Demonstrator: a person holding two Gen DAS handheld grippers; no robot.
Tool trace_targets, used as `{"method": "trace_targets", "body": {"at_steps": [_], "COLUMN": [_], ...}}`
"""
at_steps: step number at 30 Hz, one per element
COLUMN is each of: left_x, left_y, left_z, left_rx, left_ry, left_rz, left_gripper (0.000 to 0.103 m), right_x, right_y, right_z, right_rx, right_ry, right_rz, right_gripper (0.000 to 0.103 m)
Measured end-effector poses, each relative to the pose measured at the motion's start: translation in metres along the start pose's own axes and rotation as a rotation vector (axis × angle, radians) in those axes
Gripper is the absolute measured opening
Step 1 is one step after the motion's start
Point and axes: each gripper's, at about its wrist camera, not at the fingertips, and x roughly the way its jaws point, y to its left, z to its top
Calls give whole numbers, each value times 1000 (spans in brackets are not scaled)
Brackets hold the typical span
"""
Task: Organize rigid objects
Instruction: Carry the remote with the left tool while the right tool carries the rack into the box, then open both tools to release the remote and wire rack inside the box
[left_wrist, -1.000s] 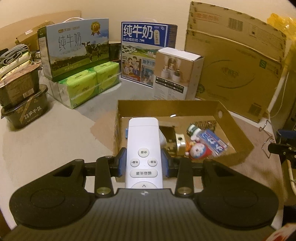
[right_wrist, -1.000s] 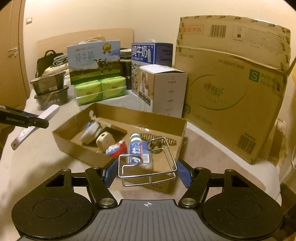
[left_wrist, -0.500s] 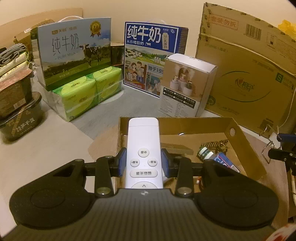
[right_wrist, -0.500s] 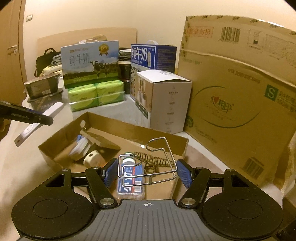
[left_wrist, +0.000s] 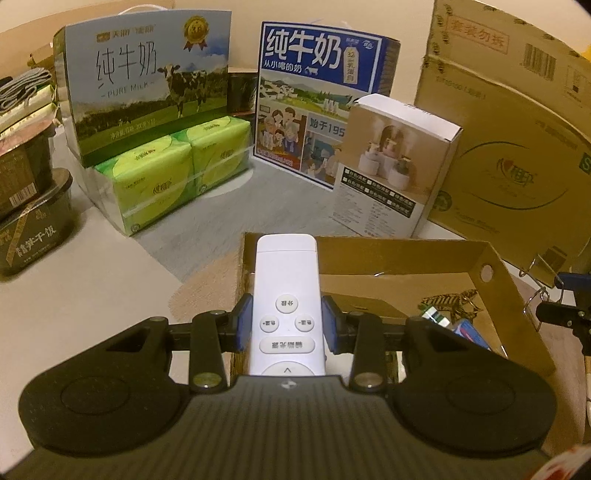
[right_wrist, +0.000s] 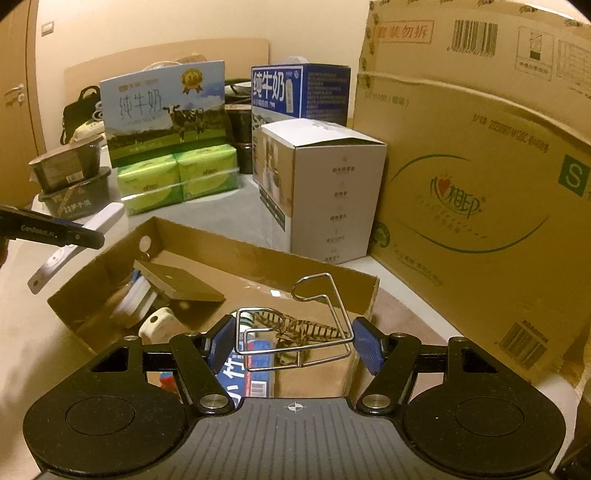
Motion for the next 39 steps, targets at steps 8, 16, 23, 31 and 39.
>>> {"method": "trace_targets", "body": {"at_steps": [8, 16, 23, 31, 39], "left_x": [14, 22, 12, 5, 7], "left_y": [2, 3, 4, -4, -5], "left_z": [-1, -2, -2, -4, -7], "left_rx": [-6, -3, -5, 17, 16], "left_ry": [12, 9, 0, -6, -2], "left_rz": [4, 21, 29, 17, 15], "left_gripper": [35, 41, 41, 41, 41], "right_x": [15, 22, 21, 21, 22], "right_y": [-3, -5, -5, -10, -14], "right_z": [0, 1, 1, 0, -1], "right_rx": [1, 3, 7, 8, 14], "right_ry": [18, 20, 21, 30, 39], "right_rz": [-2, -4, -2, -12, -17], "right_gripper": [68, 68, 68, 68, 68]}}
